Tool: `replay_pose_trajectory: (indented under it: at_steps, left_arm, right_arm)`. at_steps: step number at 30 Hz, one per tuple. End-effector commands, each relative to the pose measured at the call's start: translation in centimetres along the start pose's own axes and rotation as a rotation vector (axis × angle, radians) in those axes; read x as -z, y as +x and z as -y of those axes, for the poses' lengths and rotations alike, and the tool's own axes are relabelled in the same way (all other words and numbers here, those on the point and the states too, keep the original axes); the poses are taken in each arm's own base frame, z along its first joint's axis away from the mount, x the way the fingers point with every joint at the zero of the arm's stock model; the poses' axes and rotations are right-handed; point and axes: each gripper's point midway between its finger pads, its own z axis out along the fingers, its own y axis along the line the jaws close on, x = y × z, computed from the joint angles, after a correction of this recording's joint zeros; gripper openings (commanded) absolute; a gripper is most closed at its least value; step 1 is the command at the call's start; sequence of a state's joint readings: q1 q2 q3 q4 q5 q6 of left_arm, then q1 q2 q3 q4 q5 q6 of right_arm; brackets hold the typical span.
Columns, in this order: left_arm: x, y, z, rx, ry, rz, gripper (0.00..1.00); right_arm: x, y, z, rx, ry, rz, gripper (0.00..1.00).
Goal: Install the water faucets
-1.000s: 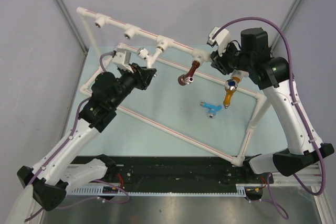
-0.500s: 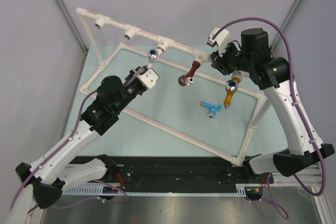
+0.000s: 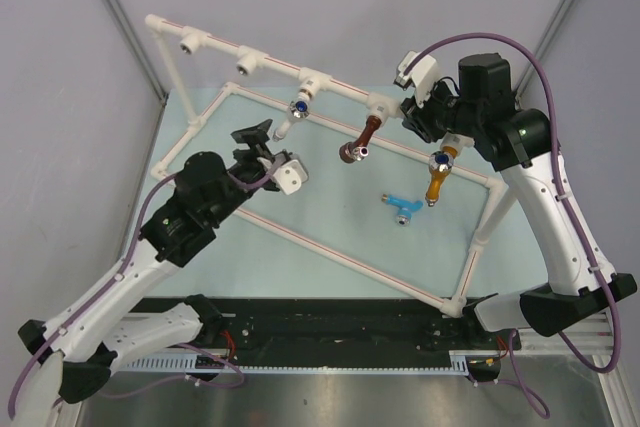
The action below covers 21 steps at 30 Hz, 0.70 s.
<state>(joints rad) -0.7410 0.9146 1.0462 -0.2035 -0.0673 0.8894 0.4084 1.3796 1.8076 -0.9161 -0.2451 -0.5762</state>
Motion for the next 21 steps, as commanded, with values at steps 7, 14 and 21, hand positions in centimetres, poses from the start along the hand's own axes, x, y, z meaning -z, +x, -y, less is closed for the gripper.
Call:
replay_pose_trajectory:
  at_steps: [7, 14, 21]
  left_arm:
    - [5.2, -7.6, -5.3, 0.367, -0.154, 0.33, 0.95]
    - [6.4, -8.1, -8.8, 1.058, -0.329, 0.423, 1.0]
    - [6.6, -3.0, -10.0, 1.601, -0.589, 0.362, 0.94]
  right_arm:
    - [-0.3, 2.0, 0.4, -0.108, 0.056, -0.088, 0.0]
    - [-0.7, 2.1, 0.4, -0.109, 0.051, -0.092, 0.0]
    - [-0.5, 1.8, 0.3, -0.103, 0.051, -0.083, 0.0]
